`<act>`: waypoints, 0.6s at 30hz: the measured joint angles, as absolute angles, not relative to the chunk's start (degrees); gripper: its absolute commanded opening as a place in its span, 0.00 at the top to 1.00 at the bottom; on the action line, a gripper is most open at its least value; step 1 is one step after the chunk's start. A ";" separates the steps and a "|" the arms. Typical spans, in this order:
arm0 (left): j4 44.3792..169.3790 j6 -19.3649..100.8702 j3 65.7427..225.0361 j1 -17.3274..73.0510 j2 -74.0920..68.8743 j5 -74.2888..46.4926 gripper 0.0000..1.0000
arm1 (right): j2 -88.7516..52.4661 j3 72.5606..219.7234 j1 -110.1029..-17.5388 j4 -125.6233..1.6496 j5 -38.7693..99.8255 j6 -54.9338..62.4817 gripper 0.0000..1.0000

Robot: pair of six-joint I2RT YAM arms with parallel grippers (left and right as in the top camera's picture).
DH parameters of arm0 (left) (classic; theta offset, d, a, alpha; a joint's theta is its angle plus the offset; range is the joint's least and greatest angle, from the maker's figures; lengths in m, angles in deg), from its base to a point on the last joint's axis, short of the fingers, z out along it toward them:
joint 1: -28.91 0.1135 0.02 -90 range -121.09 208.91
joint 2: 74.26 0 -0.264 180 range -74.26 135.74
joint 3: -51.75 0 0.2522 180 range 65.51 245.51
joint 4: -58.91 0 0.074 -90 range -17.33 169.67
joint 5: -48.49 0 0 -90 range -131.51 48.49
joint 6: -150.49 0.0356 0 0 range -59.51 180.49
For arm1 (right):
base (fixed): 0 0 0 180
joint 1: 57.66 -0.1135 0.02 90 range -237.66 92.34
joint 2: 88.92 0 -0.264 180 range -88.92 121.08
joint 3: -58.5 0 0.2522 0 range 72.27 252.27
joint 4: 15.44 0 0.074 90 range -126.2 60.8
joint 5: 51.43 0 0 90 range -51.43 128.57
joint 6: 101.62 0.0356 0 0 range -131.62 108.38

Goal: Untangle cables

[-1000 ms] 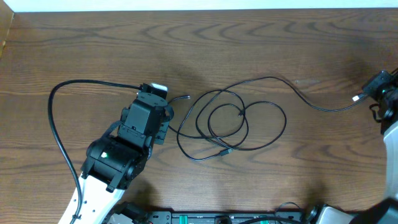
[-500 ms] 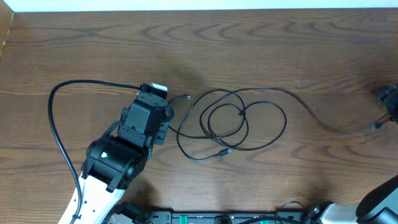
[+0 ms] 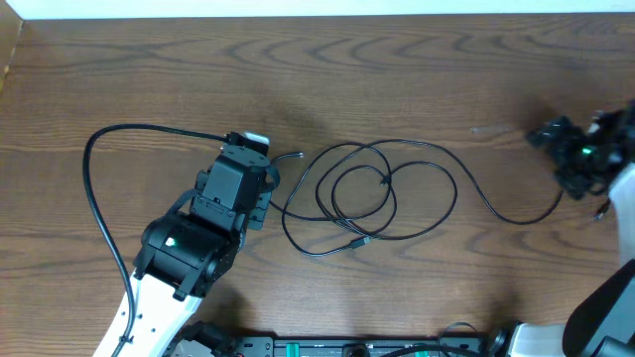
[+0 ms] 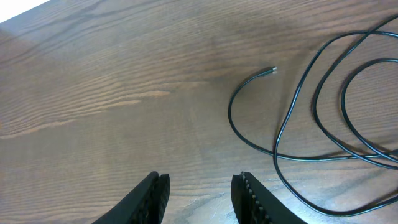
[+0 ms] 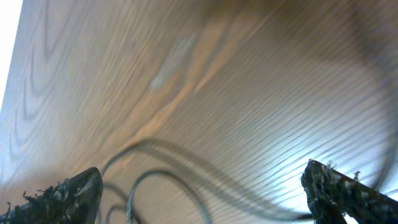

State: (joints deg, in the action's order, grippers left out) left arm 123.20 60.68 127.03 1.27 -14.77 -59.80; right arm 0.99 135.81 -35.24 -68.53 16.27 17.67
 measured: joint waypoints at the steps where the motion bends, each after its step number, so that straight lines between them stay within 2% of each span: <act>1: 123.20 60.68 127.03 1.27 -14.77 -59.80 0.61 | 0.99 135.81 -37.43 -68.60 16.20 19.10 0.01; 10: 123.22 60.68 127.03 1.27 -14.77 -59.80 0.61 | 0.99 135.84 -55.83 -60.77 19.13 23.29 0.01; 14: 123.22 60.68 127.03 1.27 -14.77 -59.80 0.61 | 1.56 135.86 -64.03 -60.01 25.53 15.60 0.01; 15: 123.20 60.68 127.03 1.27 -14.77 -59.80 0.61 | 2.06 135.86 -65.71 -60.03 27.15 12.32 0.05; 18: 123.22 60.68 127.03 1.27 -14.77 -59.80 0.61 | 4.58 135.86 -70.56 -60.77 31.96 0.04 0.05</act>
State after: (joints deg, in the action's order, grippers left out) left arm 123.22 60.68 127.03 1.27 -14.77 -59.80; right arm 4.58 135.86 -70.56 -60.77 31.96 0.04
